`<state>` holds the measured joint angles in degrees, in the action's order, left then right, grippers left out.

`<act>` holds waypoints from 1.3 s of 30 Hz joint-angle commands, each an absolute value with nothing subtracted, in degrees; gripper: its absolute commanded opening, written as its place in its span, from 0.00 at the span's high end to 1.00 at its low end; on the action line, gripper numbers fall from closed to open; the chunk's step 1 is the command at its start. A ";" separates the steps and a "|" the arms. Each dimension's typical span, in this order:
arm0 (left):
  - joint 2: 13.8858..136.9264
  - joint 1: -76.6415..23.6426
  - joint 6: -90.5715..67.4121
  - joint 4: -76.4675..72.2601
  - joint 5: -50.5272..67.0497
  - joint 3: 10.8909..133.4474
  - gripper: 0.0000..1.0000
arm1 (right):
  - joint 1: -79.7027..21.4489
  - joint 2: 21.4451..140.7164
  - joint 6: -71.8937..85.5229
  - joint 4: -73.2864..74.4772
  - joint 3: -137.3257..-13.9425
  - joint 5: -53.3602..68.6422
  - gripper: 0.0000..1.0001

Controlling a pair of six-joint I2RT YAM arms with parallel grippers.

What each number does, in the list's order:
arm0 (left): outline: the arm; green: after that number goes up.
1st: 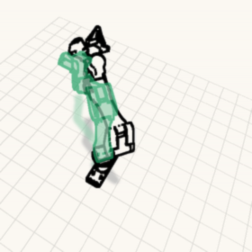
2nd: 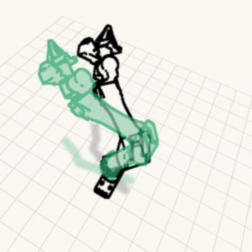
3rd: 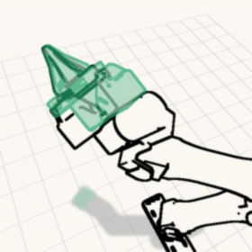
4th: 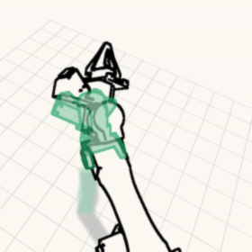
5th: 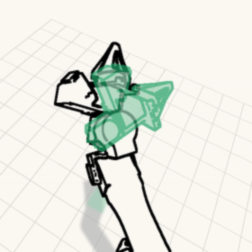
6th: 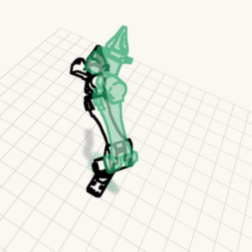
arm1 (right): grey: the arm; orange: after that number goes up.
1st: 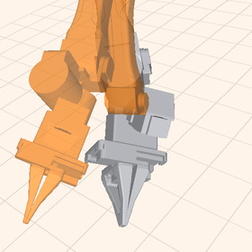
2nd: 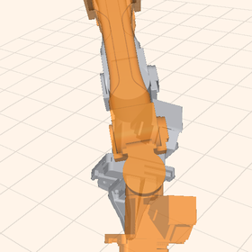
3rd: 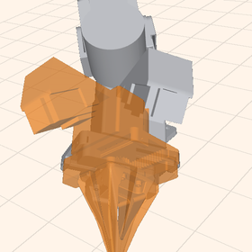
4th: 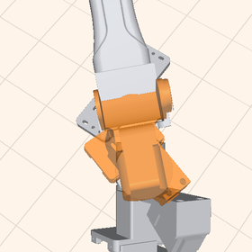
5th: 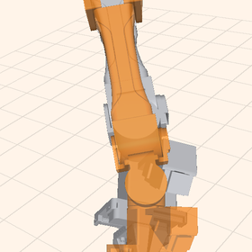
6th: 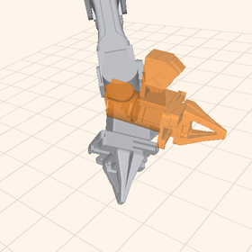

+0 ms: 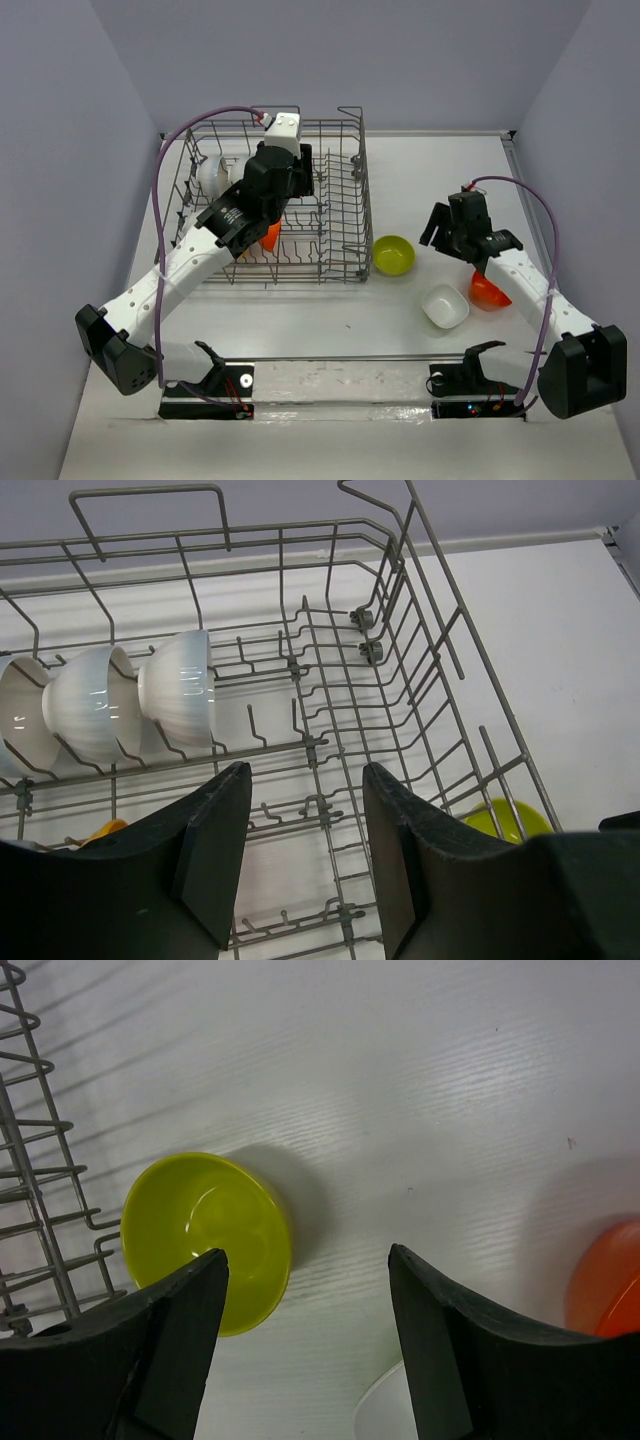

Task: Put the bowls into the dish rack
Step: Pick up the bowl from the center of the board.

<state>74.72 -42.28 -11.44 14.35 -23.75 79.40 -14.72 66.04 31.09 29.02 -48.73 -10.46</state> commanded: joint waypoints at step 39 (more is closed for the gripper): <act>75.06 -43.33 -12.57 14.94 -19.51 81.03 0.43 | -14.24 77.95 33.13 13.36 -43.85 2.29 0.47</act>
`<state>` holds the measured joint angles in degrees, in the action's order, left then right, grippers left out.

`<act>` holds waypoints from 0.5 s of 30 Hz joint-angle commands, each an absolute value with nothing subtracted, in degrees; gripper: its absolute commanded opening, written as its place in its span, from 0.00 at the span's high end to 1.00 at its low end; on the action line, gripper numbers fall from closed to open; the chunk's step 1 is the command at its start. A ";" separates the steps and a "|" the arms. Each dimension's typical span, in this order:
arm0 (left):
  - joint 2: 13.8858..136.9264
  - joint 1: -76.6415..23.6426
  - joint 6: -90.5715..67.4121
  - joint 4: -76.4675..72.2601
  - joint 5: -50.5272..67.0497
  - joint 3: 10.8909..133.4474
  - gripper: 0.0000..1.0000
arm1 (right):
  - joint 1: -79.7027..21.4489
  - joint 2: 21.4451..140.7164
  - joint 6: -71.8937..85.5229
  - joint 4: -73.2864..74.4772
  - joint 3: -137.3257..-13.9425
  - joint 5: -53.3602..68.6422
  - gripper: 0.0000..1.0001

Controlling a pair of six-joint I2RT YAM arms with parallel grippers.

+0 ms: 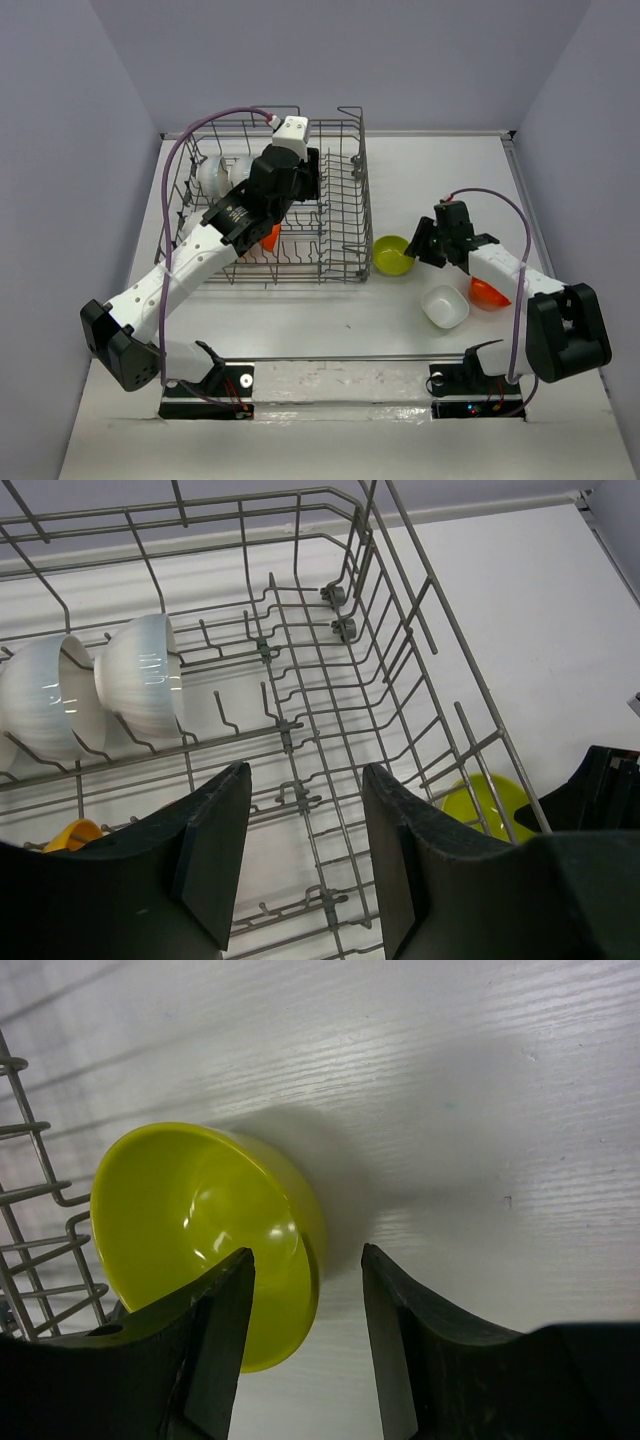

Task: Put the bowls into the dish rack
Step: Pick up the bowl from the center of the board.

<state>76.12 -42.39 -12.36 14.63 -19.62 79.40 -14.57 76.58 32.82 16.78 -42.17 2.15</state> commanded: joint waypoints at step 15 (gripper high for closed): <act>74.71 -45.88 -12.48 18.19 -21.88 82.09 0.43 | -14.24 84.72 32.70 11.87 -50.18 2.02 0.51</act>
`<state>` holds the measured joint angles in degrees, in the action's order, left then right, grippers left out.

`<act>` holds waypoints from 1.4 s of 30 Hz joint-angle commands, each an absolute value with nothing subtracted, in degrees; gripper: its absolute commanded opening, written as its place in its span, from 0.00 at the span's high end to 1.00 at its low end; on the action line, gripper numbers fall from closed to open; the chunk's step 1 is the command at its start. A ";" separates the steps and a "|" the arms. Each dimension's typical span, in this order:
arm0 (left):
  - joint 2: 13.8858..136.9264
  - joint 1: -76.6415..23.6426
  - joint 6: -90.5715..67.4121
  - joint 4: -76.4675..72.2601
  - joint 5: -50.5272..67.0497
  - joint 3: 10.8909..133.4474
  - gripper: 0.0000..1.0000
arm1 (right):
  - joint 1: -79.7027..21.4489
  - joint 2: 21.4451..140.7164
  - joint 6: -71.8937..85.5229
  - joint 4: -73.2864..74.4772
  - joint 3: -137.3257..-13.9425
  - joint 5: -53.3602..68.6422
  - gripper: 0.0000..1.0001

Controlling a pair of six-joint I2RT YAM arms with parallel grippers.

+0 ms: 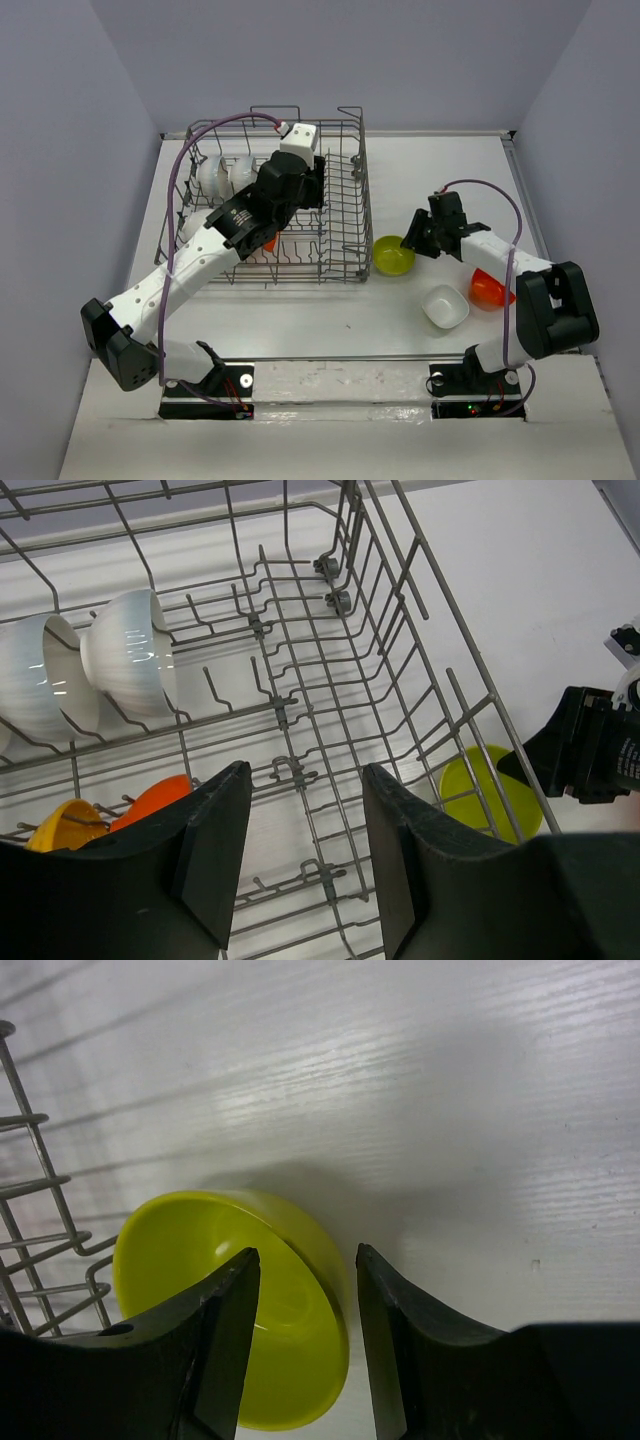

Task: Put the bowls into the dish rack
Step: Pick up the bowl from the center of the board.

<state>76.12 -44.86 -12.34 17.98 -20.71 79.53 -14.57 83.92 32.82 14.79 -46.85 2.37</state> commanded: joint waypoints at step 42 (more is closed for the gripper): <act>74.97 -51.86 -9.84 24.34 -25.22 88.15 0.43 | -14.24 86.66 30.50 11.16 -47.29 0.88 0.70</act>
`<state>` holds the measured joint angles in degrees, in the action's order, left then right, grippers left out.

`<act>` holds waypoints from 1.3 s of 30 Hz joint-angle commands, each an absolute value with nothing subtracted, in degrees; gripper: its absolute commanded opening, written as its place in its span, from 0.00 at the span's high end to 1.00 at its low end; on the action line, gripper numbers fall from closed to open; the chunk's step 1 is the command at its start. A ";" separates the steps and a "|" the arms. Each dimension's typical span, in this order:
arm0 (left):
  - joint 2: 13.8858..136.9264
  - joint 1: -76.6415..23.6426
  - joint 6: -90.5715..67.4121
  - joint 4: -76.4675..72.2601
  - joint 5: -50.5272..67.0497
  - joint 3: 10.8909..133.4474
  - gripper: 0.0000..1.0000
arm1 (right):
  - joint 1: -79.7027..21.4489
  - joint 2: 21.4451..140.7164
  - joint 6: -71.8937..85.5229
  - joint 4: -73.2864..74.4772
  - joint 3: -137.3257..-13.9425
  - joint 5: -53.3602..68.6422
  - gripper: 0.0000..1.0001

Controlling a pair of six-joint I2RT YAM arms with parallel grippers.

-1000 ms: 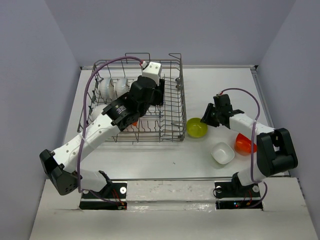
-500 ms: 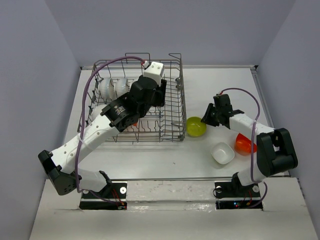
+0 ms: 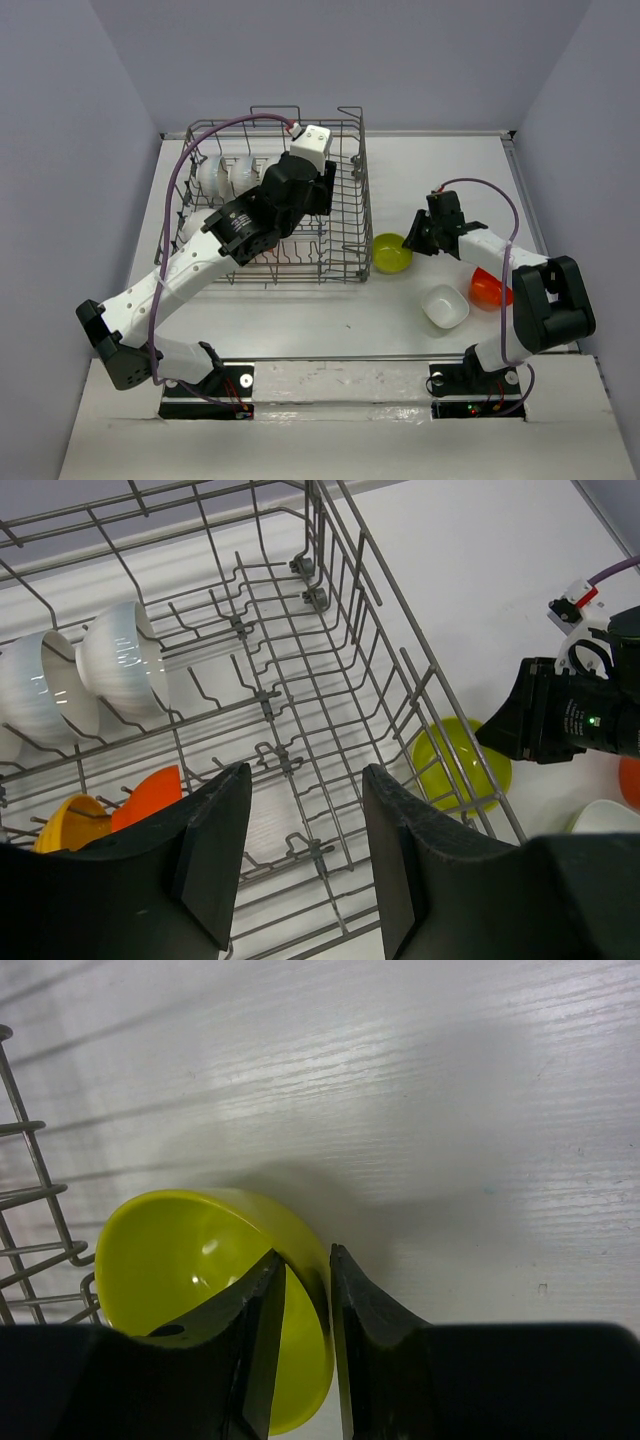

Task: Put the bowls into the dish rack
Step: Pick up the bowl from the center of the board, then pass from the right arm to the left

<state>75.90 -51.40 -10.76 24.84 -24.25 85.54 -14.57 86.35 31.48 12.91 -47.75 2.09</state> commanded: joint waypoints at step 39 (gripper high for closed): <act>80.42 -65.83 16.51 27.95 -21.26 101.08 0.31 | -19.84 80.32 23.12 52.37 -100.34 0.89 0.99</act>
